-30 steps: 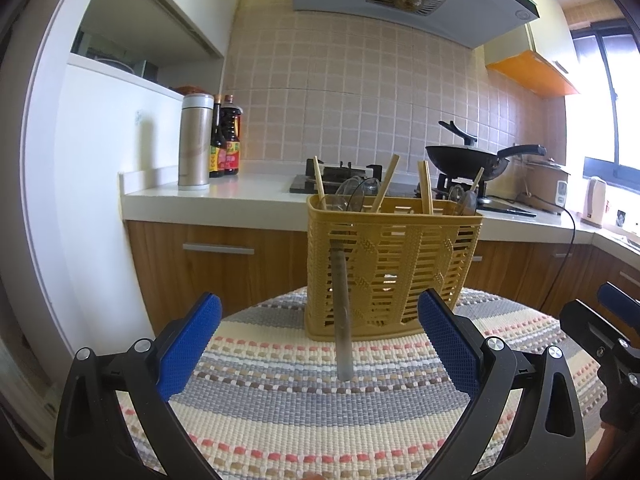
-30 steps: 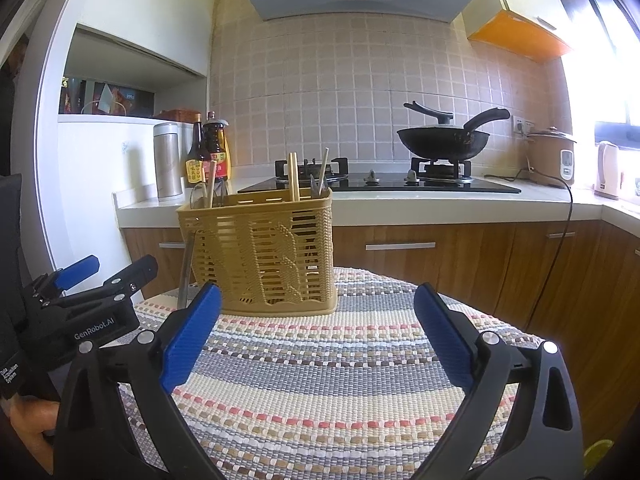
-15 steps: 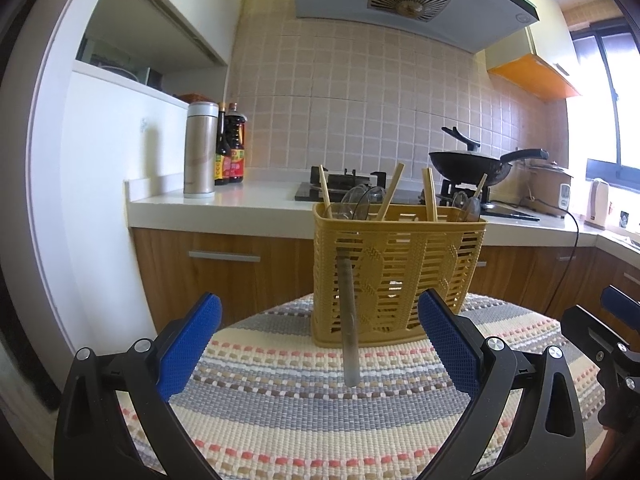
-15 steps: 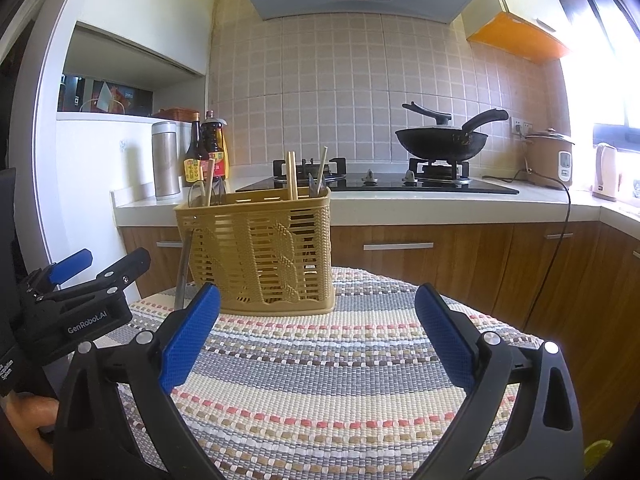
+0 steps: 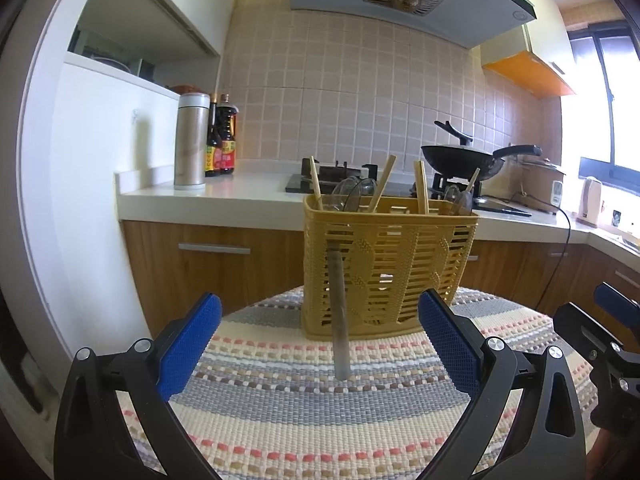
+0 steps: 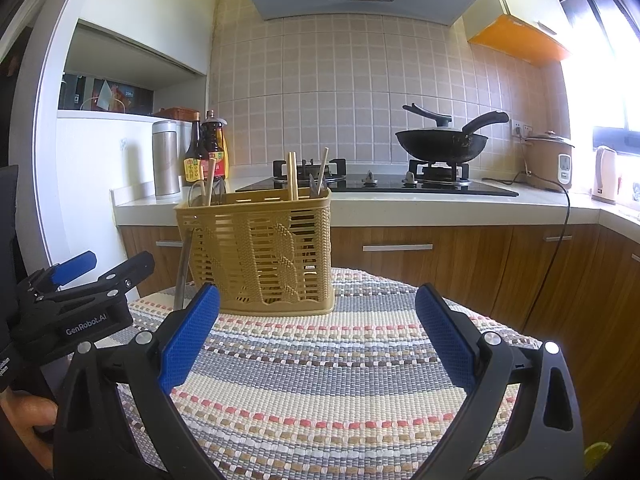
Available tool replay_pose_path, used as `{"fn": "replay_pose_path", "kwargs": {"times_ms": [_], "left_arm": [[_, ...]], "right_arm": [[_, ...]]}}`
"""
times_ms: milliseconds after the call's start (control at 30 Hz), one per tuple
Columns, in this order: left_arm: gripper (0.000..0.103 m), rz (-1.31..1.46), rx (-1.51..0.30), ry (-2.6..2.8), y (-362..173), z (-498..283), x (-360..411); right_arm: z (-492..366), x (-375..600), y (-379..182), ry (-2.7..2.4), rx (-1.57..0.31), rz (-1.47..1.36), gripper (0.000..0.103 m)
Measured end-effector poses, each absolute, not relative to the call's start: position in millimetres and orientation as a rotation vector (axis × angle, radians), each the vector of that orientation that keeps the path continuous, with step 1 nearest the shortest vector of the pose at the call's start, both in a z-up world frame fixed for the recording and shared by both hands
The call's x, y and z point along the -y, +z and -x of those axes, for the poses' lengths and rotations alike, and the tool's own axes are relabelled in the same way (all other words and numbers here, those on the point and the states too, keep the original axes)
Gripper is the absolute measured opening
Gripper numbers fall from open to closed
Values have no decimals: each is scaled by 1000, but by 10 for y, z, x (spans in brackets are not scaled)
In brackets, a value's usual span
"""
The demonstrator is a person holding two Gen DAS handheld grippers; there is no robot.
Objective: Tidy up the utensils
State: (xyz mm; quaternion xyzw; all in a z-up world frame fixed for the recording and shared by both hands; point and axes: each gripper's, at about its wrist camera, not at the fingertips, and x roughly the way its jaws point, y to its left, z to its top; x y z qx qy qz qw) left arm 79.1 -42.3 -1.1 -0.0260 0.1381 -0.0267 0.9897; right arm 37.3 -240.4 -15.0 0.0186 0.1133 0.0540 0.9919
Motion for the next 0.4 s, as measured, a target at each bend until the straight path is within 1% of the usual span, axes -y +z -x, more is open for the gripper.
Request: {"fn": "replay_pose_path", "kwargs": {"times_ms": [267, 400], "left_arm": [[96, 18, -372, -98, -83, -885, 546], [96, 14, -379, -95, -112, -886, 565]], "right_arm": [[-387, 2399, -155, 102, -230, -35, 94], [-396, 2390, -160, 97, -235, -33, 94]]}}
